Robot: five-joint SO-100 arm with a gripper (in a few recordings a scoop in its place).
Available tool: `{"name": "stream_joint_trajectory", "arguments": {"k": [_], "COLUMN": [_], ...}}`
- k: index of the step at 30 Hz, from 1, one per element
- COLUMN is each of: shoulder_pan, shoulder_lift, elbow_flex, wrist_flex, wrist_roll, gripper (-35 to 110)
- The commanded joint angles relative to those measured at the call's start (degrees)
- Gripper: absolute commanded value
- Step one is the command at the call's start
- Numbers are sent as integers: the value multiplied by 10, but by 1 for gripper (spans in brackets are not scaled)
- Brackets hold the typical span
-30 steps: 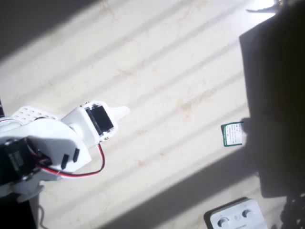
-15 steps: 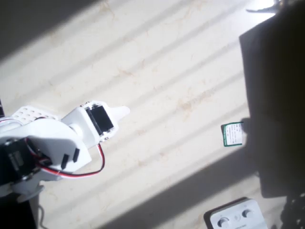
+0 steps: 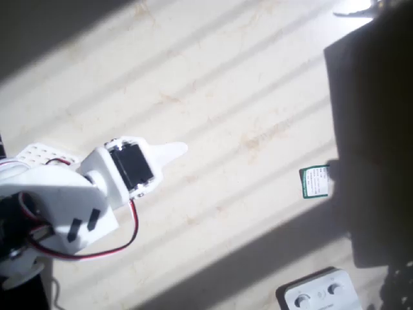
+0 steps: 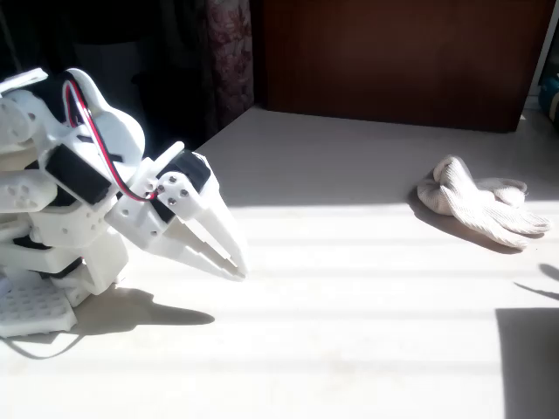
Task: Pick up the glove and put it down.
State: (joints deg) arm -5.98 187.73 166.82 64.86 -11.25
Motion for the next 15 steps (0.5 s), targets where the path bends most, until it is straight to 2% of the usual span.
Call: {"name": "stream_joint_trajectory", "arguments": {"k": [1, 9, 15], "shoulder_pan": [-4, -12, -99], "shoulder_lift": [-54, -358, -579], "elbow_flex": [-81, -368, -596], "wrist_flex": [-9, -10, -10], "wrist_roll": [4, 4, 4], "gripper": [1, 1, 1]}}
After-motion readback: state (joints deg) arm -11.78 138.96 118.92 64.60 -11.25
